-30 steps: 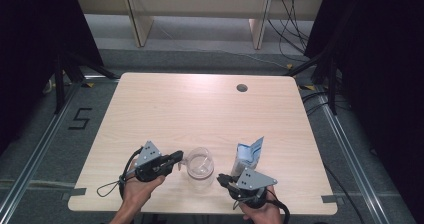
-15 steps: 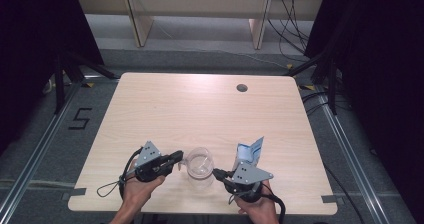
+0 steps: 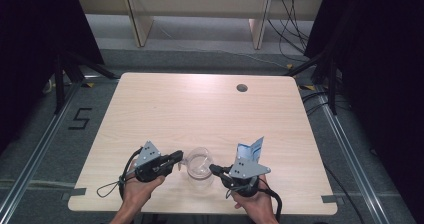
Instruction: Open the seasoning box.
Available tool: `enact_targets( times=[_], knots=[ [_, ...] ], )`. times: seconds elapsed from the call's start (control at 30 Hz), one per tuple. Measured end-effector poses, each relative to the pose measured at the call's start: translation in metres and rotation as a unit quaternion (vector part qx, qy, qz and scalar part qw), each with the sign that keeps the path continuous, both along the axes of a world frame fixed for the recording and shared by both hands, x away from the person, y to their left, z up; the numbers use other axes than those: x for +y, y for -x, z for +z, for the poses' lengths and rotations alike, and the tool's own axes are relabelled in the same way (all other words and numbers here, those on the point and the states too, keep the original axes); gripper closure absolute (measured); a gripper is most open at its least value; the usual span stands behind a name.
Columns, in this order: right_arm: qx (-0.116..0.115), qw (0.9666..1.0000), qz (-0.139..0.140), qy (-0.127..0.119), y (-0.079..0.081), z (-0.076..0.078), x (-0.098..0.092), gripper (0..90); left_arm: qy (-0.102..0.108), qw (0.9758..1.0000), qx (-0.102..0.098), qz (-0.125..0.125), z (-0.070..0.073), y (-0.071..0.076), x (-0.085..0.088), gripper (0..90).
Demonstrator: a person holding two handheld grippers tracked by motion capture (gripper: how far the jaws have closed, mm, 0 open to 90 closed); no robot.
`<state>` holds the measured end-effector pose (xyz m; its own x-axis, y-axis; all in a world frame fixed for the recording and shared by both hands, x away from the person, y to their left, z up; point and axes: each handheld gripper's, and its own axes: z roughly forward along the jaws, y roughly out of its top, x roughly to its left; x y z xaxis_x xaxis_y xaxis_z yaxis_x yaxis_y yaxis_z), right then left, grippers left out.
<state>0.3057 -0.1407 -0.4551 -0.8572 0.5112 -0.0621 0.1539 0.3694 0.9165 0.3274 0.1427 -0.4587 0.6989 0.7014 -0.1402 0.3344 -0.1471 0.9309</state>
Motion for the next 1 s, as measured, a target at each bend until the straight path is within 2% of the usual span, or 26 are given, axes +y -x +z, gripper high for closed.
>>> enact_targets(
  times=[0.17,0.23,0.27,0.3,0.33,0.37,0.4,0.43,0.47,0.5,0.53,0.57,0.6,0.67,0.77,0.83,0.87,0.9,0.97,1.0],
  knots=[
    [-0.013,0.9999,-0.003,-0.002,0.0,0.003,0.002,90.0,-0.005,0.9999,0.006,0.012,0.001,0.002,0.0,84.9],
    [-0.005,1.0,0.002,0.0,-0.001,0.004,0.002,90.0,-0.003,1.0,0.003,0.009,0.0,0.001,0.001,83.2],
    [-0.007,1.0,0.0,0.001,-0.002,0.004,0.002,90.0,-0.005,1.0,-0.001,0.002,0.001,0.0,0.002,81.3],
    [-0.006,1.0,0.0,0.001,-0.002,0.004,0.002,90.0,0.001,0.9999,-0.011,-0.012,0.0,-0.003,0.003,80.0],
    [-0.012,0.9999,-0.002,-0.001,-0.003,0.004,0.004,90.0,0.005,0.9998,-0.012,-0.015,-0.001,-0.004,0.004,77.1],
    [-0.012,0.9999,-0.002,-0.001,-0.003,0.004,0.004,90.0,0.005,1.0,0.002,0.005,-0.001,-0.001,0.005,77.1],
    [-0.011,0.9999,-0.002,-0.003,-0.003,0.004,0.004,90.0,0.01,0.9999,-0.006,-0.008,-0.002,-0.003,0.007,74.7],
    [-0.009,1.0,-0.002,-0.005,-0.003,0.005,0.005,90.0,0.014,0.9998,0.011,0.009,-0.001,0.001,0.008,70.7],
    [-0.009,1.0,-0.002,-0.005,-0.003,0.005,0.005,90.0,0.02,0.9997,0.015,0.004,-0.001,0.001,0.01,70.7],
    [-0.014,0.9999,-0.004,-0.003,-0.003,0.005,0.005,90.0,0.018,0.9997,0.015,0.004,0.0,0.003,0.011,68.5],
    [-0.011,0.9999,-0.002,-0.002,-0.003,0.006,0.005,90.0,0.014,0.9995,0.023,0.017,0.001,0.007,0.011,65.9],
    [-0.012,0.9999,0.0,-0.002,-0.004,0.006,0.005,90.0,0.004,0.9997,0.017,0.016,0.002,0.009,0.013,63.3],
    [-0.008,1.0,0.003,0.001,-0.004,0.007,0.005,90.0,0.002,0.9998,0.016,0.013,0.002,0.011,0.013,61.0],
    [-0.006,0.9999,-0.007,-0.006,-0.004,0.007,0.006,90.0,-0.009,0.9997,0.017,0.012,0.0,0.015,0.015,54.8],
    [-0.01,0.9999,-0.001,-0.006,-0.006,0.008,0.007,90.0,-0.026,0.9993,0.02,0.016,-0.004,0.021,0.018,51.6],
    [-0.01,0.9999,0.005,-0.003,-0.006,0.011,0.008,90.0,-0.03,0.999,0.029,0.019,-0.007,0.024,0.019,45.7],
    [-0.01,0.9999,0.005,-0.003,-0.006,0.011,0.008,90.0,-0.038,0.9988,0.027,0.013,-0.008,0.024,0.021,45.7],
    [-0.01,0.9999,0.005,-0.006,-0.006,0.012,0.009,90.0,-0.042,0.9984,0.032,0.019,-0.009,0.027,0.022,44.1],
    [-0.009,0.9999,-0.004,-0.012,-0.005,0.014,0.011,90.0,-0.051,0.9981,0.029,0.019,-0.009,0.029,0.024,41.9],
    [-0.019,0.9998,0.003,-0.011,-0.006,0.015,0.012,90.0,-0.051,0.9981,0.029,0.018,-0.01,0.03,0.024,40.7]
  ],
)
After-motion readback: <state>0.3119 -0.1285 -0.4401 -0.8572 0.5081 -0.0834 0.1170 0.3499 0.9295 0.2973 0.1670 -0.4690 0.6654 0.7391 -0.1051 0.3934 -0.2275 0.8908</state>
